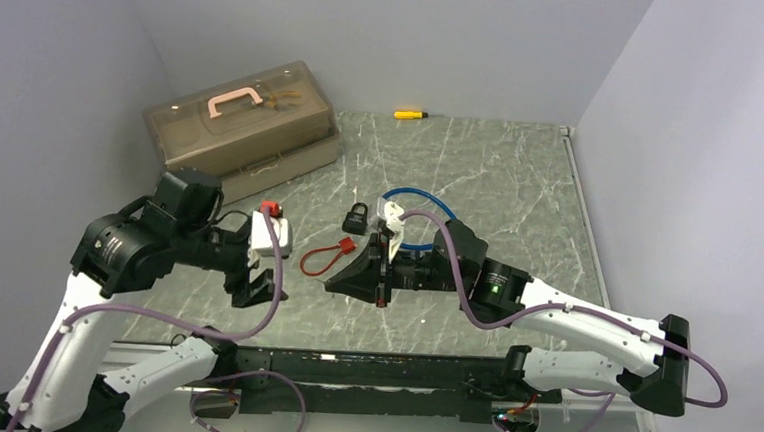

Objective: Unlock with the key
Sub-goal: Pick up the key from the center of the board.

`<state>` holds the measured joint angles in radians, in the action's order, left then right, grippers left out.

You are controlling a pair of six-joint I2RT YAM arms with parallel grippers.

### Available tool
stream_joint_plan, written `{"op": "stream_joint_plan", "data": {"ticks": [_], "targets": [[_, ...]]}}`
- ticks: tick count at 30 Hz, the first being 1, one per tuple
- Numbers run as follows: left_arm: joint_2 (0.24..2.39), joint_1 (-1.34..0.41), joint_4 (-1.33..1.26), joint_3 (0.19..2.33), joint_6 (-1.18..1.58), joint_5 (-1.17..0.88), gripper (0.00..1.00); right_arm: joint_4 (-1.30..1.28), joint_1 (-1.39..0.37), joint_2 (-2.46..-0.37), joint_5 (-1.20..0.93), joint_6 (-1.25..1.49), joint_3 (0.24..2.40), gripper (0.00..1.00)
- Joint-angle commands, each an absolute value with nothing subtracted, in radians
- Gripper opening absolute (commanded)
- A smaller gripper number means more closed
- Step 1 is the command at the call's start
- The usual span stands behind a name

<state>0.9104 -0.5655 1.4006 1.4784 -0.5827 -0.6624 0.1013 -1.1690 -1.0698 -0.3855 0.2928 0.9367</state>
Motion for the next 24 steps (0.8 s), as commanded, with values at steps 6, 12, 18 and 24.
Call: {"op": "stream_joint_plan", "data": {"ticks": [6, 12, 18, 24], "targets": [[0.898, -0.298, 1.287, 1.384, -0.717, -1.19, 0.79, 0.134, -1.152, -1.03, -0.475, 0.337, 1.01, 0.0], [0.809, -0.276, 1.306, 1.402, -0.762, -1.207, 0.98, 0.078, -1.153, -1.066, -0.499, 0.324, 1.104, 0.0], [0.775, -0.276, 1.207, 1.366, -0.631, -1.261, 0.99, 0.047, -1.153, -1.117, -0.548, 0.314, 1.18, 0.0], [0.705, -0.277, 1.016, 1.322, -0.511, -1.28, 0.99, 0.075, -1.154, -1.143, -0.621, 0.327, 1.211, 0.0]]}}
